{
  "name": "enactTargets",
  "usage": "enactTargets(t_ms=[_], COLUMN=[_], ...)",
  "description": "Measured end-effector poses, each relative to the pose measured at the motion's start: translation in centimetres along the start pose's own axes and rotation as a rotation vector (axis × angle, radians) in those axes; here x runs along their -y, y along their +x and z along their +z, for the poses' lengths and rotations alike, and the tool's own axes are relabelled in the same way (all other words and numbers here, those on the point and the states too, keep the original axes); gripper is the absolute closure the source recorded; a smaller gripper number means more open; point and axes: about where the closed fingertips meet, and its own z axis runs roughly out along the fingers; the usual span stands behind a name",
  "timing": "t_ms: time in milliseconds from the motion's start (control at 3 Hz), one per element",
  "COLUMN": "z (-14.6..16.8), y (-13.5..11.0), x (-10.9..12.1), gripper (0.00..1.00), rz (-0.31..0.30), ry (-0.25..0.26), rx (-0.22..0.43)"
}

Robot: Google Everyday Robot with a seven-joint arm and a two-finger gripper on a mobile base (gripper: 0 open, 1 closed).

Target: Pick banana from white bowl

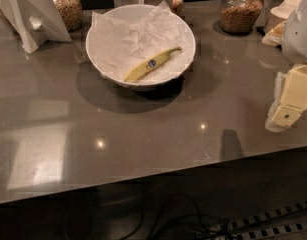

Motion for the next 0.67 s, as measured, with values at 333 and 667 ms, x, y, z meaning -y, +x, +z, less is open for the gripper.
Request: enactTargets(t_ms=[333,667], z=[0.0,0.3], y=[0.0,-1.0], x=[0.0,1.4], gripper=[0.0,0.0], rz=[0.0,-0.033], ry=[0.0,0.055], rx=[0.0,0.052])
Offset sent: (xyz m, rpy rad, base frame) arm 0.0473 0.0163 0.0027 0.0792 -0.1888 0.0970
